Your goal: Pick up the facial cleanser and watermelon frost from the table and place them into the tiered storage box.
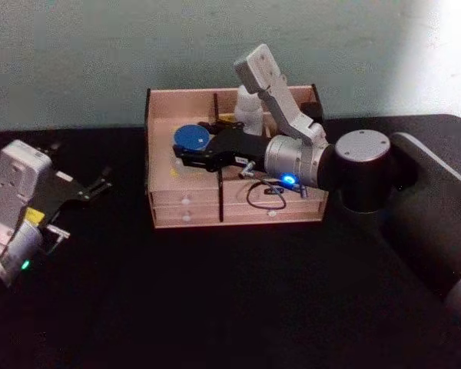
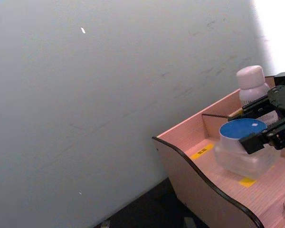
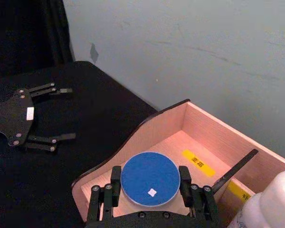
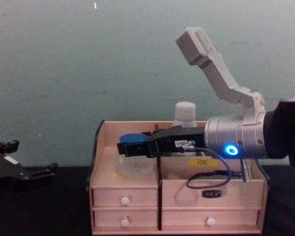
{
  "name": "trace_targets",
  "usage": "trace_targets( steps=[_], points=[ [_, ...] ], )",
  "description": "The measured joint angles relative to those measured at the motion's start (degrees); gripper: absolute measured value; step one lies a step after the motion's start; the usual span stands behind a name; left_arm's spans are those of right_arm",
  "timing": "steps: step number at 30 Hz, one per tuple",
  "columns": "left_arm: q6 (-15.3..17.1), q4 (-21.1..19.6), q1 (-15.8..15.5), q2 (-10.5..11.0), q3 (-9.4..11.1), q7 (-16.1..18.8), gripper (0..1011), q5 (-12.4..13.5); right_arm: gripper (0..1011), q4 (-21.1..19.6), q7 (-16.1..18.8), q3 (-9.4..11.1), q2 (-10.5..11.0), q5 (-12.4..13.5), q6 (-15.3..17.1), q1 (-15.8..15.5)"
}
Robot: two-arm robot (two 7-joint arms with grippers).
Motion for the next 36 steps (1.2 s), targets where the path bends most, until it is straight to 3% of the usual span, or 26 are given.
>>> trace_targets(
  steps=[11, 23, 30, 36],
  points=[
    [0.0, 0.0, 0.0, 0.0, 0.0, 0.0, 1001, 0.0, 1002, 0.0, -0.03, 0.06, 0.0, 0.06, 0.02, -0.01],
    [0.0, 0.0, 0.0, 0.0, 0.0, 0.0, 1001, 0.0, 1002, -0.07, -0.03, 0.13, 0.02, 0.12, 0.02, -0.01],
    [0.0, 0.0, 0.0, 0.0, 0.0, 0.0, 1001, 0.0, 1002, -4.2, -0.3, 1.36, 1.15, 0.82, 0.05, -1.38],
    [0.0, 0.0, 0.0, 0.0, 0.0, 0.0, 1001, 0.0, 1002, -10.52, -1.6, 3.18, 3.19, 1.81, -0.39, -3.52]
  ],
)
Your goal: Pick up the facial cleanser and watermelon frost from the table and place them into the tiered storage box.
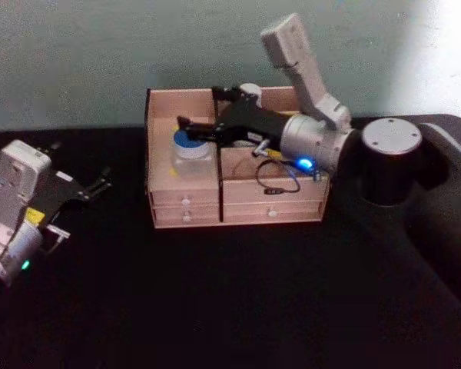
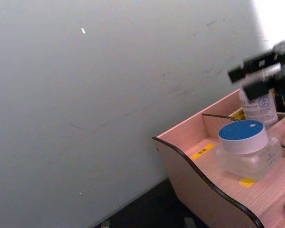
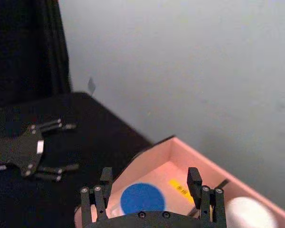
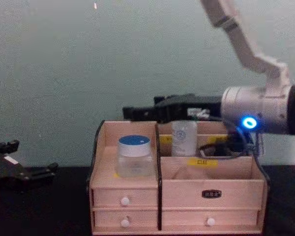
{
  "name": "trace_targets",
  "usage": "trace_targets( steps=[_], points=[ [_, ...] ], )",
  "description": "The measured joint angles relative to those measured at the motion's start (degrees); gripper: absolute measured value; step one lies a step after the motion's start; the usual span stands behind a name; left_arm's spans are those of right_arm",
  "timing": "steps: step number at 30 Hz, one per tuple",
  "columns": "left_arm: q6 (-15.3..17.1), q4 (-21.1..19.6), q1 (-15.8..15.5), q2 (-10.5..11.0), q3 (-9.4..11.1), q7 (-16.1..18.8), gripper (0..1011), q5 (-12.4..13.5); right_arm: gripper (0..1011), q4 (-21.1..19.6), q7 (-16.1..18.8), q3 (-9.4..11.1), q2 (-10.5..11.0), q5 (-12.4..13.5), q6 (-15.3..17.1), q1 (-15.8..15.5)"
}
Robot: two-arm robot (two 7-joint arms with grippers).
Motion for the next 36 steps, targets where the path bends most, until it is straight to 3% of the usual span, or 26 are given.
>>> trace_targets(
  steps=[7, 13, 21, 29, 36],
  points=[
    [0.0, 0.0, 0.0, 0.0, 0.0, 0.0, 1001, 0.0, 1003, -6.84, -4.3, 3.32, 2.94, 0.26, -1.3, -3.61],
    [0.0, 0.0, 0.0, 0.0, 0.0, 0.0, 1001, 0.0, 1002, -11.57, -9.46, 7.62, 5.44, 0.04, -2.23, -8.21],
    [0.0, 0.0, 0.0, 0.0, 0.0, 0.0, 1001, 0.0, 1002, -16.85, -15.82, 14.03, 7.94, -0.99, -4.67, -17.28],
    [0.0, 0.0, 0.0, 0.0, 0.0, 0.0, 1001, 0.0, 1002, -20.4, -20.36, 19.07, 8.57, -2.21, -9.48, -27.09],
    [0.0, 0.0, 0.0, 0.0, 0.0, 0.0, 1001, 0.0, 1002, -20.5, -22.11, 21.72, 7.78, -2.49, -11.13, -32.15]
  ],
)
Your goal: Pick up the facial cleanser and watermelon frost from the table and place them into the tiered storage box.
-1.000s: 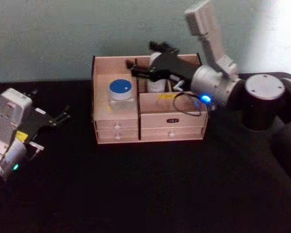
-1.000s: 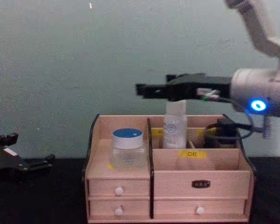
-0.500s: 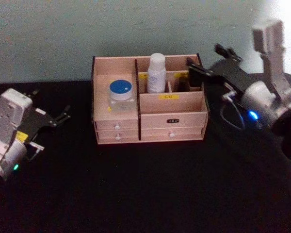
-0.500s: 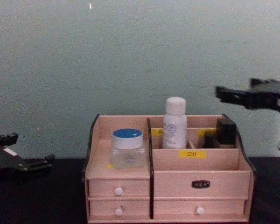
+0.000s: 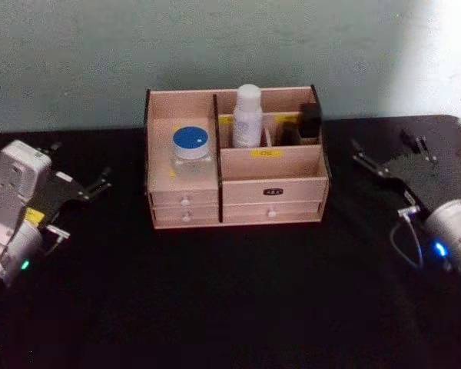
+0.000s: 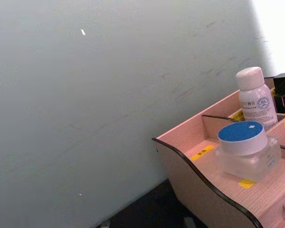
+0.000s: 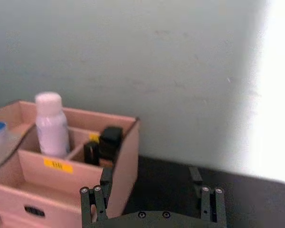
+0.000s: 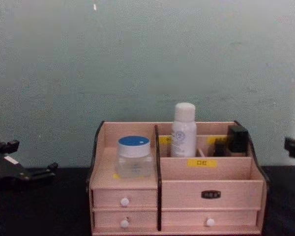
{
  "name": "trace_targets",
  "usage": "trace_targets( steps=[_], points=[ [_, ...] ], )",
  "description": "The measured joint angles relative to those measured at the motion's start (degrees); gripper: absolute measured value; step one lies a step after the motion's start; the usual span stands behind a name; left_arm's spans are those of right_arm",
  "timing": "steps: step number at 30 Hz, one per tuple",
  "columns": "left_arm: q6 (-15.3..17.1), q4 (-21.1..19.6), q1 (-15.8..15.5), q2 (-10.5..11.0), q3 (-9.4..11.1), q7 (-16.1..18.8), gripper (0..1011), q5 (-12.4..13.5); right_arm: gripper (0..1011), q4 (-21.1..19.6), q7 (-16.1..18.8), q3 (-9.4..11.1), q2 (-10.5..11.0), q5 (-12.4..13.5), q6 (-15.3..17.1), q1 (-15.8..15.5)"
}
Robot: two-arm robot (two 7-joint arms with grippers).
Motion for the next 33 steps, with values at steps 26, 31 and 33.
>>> trace_targets(
  steps=[26, 31, 33],
  points=[
    [0.0, 0.0, 0.0, 0.0, 0.0, 0.0, 1001, 0.0, 1002, 3.61, 0.5, 1.06, -1.76, -0.92, 2.71, -1.06],
    [0.0, 0.0, 0.0, 0.0, 0.0, 0.0, 1001, 0.0, 1002, 3.55, 0.49, 1.03, -1.74, -0.91, 2.68, -1.07],
    [0.0, 0.0, 0.0, 0.0, 0.0, 0.0, 1001, 0.0, 1003, 3.54, 0.48, 1.02, -1.73, -0.91, 2.67, -1.08]
  ],
)
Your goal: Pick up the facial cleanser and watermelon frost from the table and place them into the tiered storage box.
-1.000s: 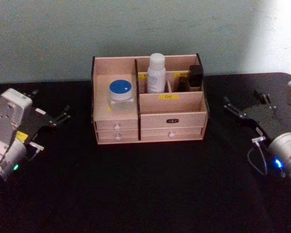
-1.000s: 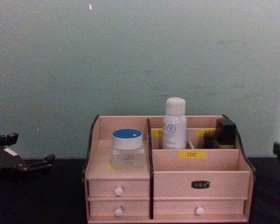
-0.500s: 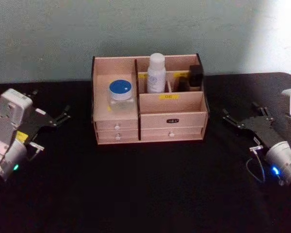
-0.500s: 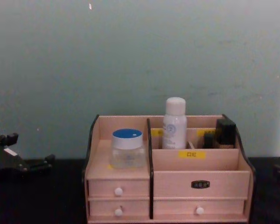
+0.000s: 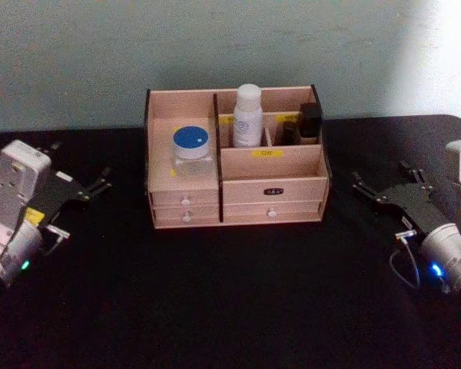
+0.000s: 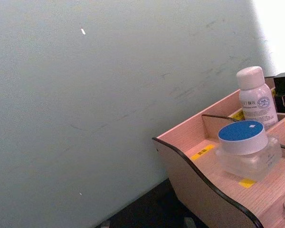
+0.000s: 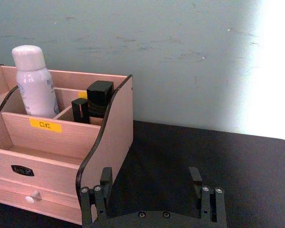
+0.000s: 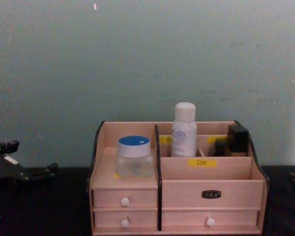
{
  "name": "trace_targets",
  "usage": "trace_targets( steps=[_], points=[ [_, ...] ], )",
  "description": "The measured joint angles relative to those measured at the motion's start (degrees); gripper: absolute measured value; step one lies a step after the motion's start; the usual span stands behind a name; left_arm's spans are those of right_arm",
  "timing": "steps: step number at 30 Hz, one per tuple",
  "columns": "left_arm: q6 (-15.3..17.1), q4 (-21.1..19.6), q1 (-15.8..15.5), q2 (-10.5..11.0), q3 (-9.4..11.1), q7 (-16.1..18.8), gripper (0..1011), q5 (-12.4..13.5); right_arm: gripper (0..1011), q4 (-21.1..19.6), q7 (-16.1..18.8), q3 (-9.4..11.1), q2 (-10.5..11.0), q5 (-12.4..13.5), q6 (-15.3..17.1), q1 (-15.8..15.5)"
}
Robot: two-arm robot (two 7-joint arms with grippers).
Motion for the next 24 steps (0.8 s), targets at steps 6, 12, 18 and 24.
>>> trace_targets(
  steps=[6, 12, 18, 24],
  points=[
    [0.0, 0.0, 0.0, 0.0, 0.0, 0.0, 1001, 0.0, 1002, -0.04, -0.02, -0.03, 0.03, 0.01, -0.02, 0.0],
    [0.0, 0.0, 0.0, 0.0, 0.0, 0.0, 1001, 0.0, 1002, -0.07, -0.04, -0.04, 0.06, 0.03, -0.06, 0.0],
    [0.0, 0.0, 0.0, 0.0, 0.0, 0.0, 1001, 0.0, 1003, -0.09, -0.04, -0.04, 0.07, 0.05, -0.07, 0.0],
    [0.0, 0.0, 0.0, 0.0, 0.0, 0.0, 1001, 0.0, 1002, -0.09, -0.04, -0.04, 0.07, 0.08, -0.08, 0.0]
  ],
)
